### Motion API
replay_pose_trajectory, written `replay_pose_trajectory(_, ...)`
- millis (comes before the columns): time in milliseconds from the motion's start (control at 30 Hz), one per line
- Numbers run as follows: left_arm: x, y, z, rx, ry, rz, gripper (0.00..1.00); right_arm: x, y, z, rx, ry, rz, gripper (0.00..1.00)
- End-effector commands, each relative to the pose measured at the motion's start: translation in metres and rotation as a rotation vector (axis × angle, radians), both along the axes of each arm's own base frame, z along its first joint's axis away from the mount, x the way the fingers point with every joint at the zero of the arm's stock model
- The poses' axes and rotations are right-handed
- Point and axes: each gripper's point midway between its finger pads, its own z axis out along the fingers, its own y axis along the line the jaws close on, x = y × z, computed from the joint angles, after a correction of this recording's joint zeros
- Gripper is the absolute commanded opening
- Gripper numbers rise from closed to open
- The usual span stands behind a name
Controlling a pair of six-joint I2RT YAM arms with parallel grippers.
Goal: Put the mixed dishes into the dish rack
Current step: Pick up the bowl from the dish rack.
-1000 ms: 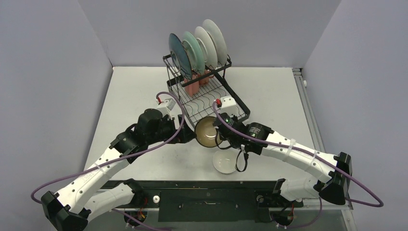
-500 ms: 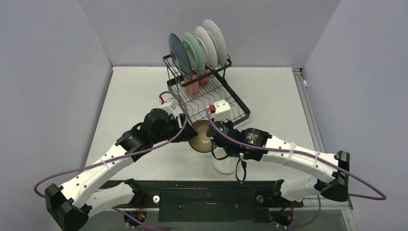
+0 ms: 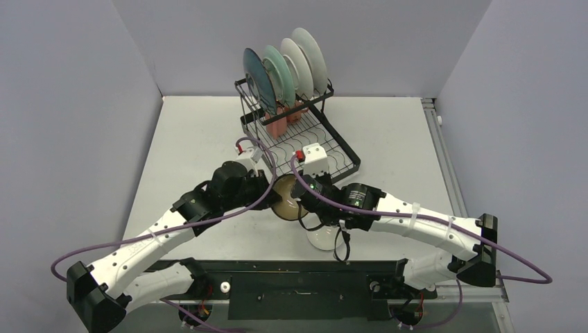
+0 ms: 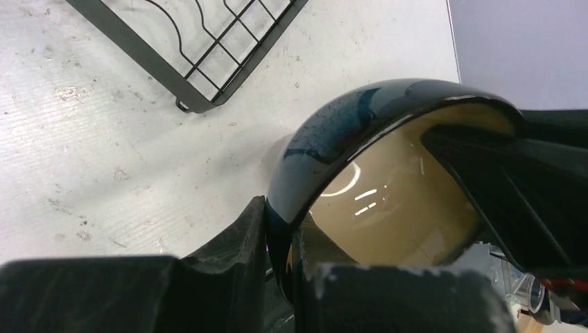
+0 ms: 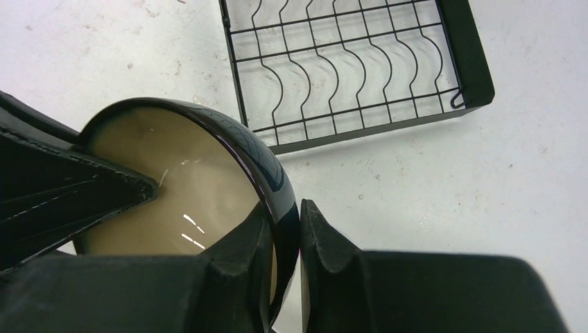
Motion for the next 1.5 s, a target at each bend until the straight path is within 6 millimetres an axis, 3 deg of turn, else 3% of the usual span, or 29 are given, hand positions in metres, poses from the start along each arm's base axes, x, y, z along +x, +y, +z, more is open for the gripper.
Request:
replay_pose_trajectory(0, 0.002, 0.0, 0.007, -0.04, -0.018, 0.017, 0.0, 0.008, 0.011, 0.049, 0.158, -0.09, -0.048, 0.07)
replay_pose_trajectory(233, -0.001, 0.0, 0.01, -0.063, -0.035, -0.011, 0.0, 0.0, 0.008, 0.048, 0.225, -0.065, -0.001, 0.45)
replay_pose_trajectory(433, 0.001, 0.001, 0.01, -0.126, -0.029, -0.055, 0.0, -0.001, -0.006, 0.045, 0.33, -0.024, 0.038, 0.6)
replay_pose_trajectory(667, 0.0, -0.002, 0.02, -0.234, -0.046, -0.13, 0.0, -0.012, -0.003, 0.045, 0.528, 0.054, 0.142, 0.78)
replay_pose_trajectory(1033, -0.009, -0.009, 0.034, -0.382, -0.077, -0.257, 0.0, -0.044, 0.036, 0.048, 0.842, 0.251, 0.314, 0.84)
replay_pose_trajectory(1467, -0.011, -0.007, 0.035, -0.412, -0.081, -0.29, 0.0, -0.053, 0.04, 0.033, 0.917, 0.345, 0.3, 0.81)
